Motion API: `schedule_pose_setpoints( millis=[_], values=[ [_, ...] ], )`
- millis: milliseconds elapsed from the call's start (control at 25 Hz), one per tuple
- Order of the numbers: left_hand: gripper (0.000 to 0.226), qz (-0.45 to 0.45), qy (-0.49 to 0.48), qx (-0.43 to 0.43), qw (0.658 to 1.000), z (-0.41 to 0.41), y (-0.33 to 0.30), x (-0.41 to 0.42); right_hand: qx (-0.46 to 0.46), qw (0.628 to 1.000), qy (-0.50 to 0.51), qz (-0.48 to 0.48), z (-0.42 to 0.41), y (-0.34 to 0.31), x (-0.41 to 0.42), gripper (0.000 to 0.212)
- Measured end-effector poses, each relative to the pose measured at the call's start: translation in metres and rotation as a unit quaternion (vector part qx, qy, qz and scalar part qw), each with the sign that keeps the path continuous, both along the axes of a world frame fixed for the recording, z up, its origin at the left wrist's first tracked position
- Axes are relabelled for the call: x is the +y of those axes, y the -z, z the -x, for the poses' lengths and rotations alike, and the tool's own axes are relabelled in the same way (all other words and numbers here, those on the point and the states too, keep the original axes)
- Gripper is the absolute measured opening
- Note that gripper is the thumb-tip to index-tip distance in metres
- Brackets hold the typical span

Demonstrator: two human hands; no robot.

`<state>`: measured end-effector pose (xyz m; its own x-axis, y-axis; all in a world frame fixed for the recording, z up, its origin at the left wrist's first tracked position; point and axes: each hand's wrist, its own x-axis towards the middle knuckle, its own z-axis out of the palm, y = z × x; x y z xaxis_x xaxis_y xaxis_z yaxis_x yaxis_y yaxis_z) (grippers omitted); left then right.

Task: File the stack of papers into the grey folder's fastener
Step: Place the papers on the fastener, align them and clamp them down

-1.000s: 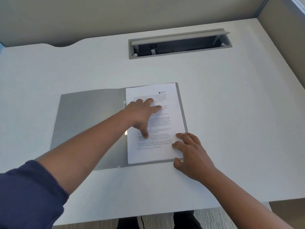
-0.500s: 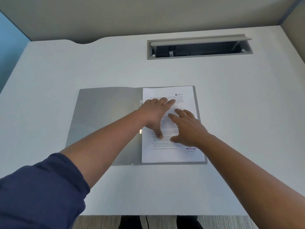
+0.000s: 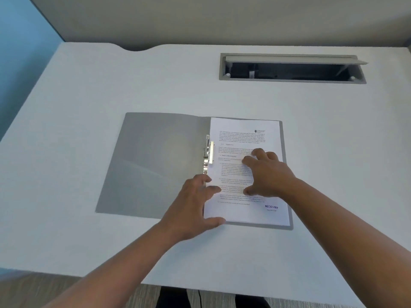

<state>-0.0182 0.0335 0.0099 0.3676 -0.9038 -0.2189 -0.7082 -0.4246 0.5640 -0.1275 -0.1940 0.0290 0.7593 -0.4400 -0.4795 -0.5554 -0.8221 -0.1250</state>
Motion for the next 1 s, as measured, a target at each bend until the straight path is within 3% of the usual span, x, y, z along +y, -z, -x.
schedule_pose_setpoints(
  millis=[240,400,480,640,1000],
  values=[
    [0.068,0.032,-0.034,0.011,0.999,0.011,0.025,0.032,0.063,0.995,-0.05,0.051,-0.024,-0.02,-0.006,0.082],
    [0.065,0.062,-0.049,0.005,0.997,0.01,0.03,0.034,-0.03,0.997,-0.035,0.064,-0.074,-0.028,-0.032,0.065],
    [0.061,0.082,-0.045,-0.009,0.996,0.01,0.032,0.034,-0.061,0.996,-0.041,0.05,-0.098,-0.025,-0.048,0.066],
    [0.058,0.096,-0.04,-0.013,0.994,0.009,0.036,0.037,-0.064,0.996,-0.051,0.029,-0.13,-0.015,-0.068,0.071],
    [0.05,0.126,-0.023,-0.042,0.991,0.006,0.042,0.039,-0.066,0.998,-0.017,-0.013,-0.145,-0.002,-0.076,0.062]
  ],
)
